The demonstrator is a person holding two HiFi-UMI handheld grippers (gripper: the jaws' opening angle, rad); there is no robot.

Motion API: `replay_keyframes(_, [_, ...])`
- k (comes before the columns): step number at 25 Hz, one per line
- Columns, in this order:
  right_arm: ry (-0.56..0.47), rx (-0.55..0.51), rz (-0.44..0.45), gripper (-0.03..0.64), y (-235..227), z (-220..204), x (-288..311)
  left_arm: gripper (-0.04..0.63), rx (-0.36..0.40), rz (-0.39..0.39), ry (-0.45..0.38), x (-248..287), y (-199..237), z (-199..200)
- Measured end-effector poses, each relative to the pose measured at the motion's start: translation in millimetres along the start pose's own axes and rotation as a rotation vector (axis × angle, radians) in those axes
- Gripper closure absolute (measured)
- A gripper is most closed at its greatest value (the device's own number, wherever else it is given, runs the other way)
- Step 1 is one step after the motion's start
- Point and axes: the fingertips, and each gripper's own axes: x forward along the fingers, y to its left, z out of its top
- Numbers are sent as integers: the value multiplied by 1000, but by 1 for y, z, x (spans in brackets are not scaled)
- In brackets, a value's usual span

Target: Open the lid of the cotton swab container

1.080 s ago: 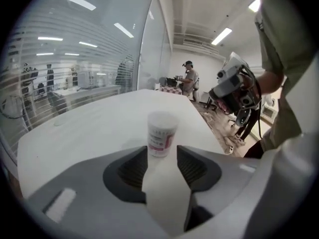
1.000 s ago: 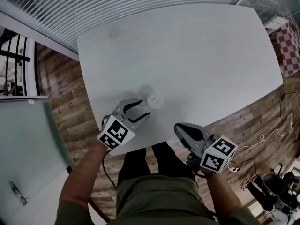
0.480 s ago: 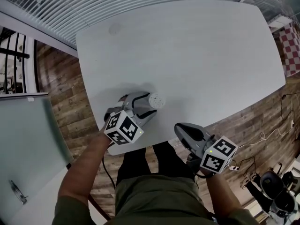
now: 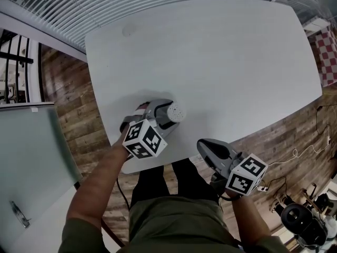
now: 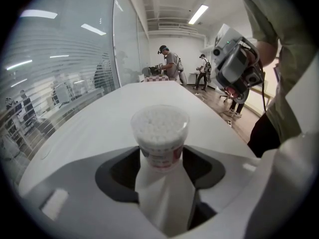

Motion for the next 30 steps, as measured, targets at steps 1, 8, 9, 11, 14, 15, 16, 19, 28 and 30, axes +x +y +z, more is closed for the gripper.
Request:
replay_keyframes(1, [0, 1, 0, 607, 0, 0, 0, 336, 1, 0, 2, 1, 0, 0])
replay_keyframes(8, [-2, -3, -4, 607, 1, -1, 0, 336, -2, 0, 14, 4, 1, 0])
replay_keyframes(9, [-2, -4, -4, 607, 1, -1, 0, 336, -6, 2, 13, 5, 1, 0])
replay_keyframes(11, [-2, -6, -4, 607, 2, -2, 1, 336, -15, 7, 12, 5, 2, 0])
replay_keyframes(14, [-5, -7, -4, 606, 4, 0, 1, 330, -24, 12, 10, 5, 5, 0])
replay_keyframes(15, [-7, -8, -5, 607, 4, 1, 1, 330, -25, 13, 9, 6, 5, 1])
replay_keyframes(16, [-8, -10, -6, 607, 4, 3, 1, 331, -26, 13, 6, 6, 6, 1])
replay_keyframes(19, [-18, -13, -6, 607, 6, 9, -1, 331, -35, 12, -5, 5, 6, 3])
replay_keyframes(28, [-38, -44, -10, 607, 13, 30, 3, 334, -23, 28, -60, -17, 12, 22])
replay_keyframes(30, [-47, -58, -8, 607, 14, 37, 5, 334, -13, 35, -77, -25, 15, 30])
